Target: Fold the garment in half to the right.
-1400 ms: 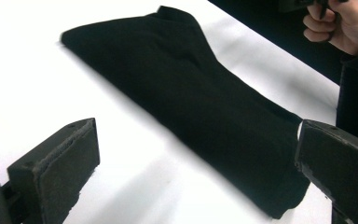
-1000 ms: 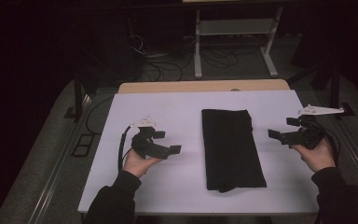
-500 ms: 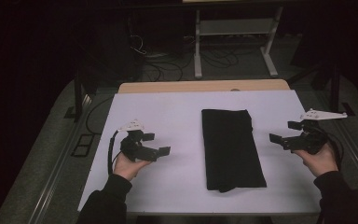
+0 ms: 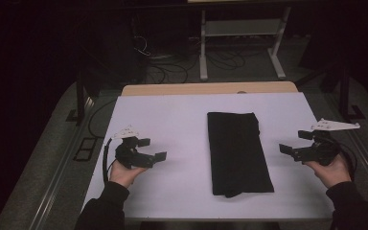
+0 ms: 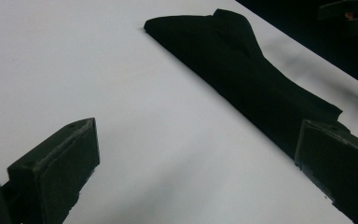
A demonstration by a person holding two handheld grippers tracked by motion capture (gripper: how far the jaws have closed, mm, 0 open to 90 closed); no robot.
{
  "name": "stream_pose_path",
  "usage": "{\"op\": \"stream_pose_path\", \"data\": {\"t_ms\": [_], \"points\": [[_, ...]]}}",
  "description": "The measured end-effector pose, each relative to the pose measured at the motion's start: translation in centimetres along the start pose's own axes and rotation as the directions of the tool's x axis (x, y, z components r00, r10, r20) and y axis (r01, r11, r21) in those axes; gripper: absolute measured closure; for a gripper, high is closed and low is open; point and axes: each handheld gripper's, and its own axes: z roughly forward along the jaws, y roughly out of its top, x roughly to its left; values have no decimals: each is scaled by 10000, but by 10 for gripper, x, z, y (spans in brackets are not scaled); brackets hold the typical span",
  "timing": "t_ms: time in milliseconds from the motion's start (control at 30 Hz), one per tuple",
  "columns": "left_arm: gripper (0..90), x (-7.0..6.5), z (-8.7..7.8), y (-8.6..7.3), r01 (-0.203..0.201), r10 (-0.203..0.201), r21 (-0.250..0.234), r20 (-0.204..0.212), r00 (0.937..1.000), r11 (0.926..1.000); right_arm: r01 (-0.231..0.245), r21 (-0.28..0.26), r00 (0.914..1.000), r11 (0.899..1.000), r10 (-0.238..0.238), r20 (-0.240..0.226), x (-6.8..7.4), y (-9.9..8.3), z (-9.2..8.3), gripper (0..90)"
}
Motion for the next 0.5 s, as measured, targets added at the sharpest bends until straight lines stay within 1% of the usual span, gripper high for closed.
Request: {"op": "stream_pose_path", "data": {"t_ms": [167,267,400,500], "points": [[0,5,-5,-5,172,-172,-46,-122,9998,9998,12,26,10000,10000,-12,6,1,-6,-4,0],[0,7,-8,-7,197,-197,-30,-207,9996,9998,9,52,10000,10000,-9,6,0,-10,-6,0],[0,9,-13,-10,242,-248,-207,-279,9993,9995,15,-4,10000,10000,-15,-9,0,-14,-8,0],[0,11,-16,-13,225,-233,-199,-399,9989,9995,-39,-5,10000,10000,39,-69,1,-17,-9,0]]}}
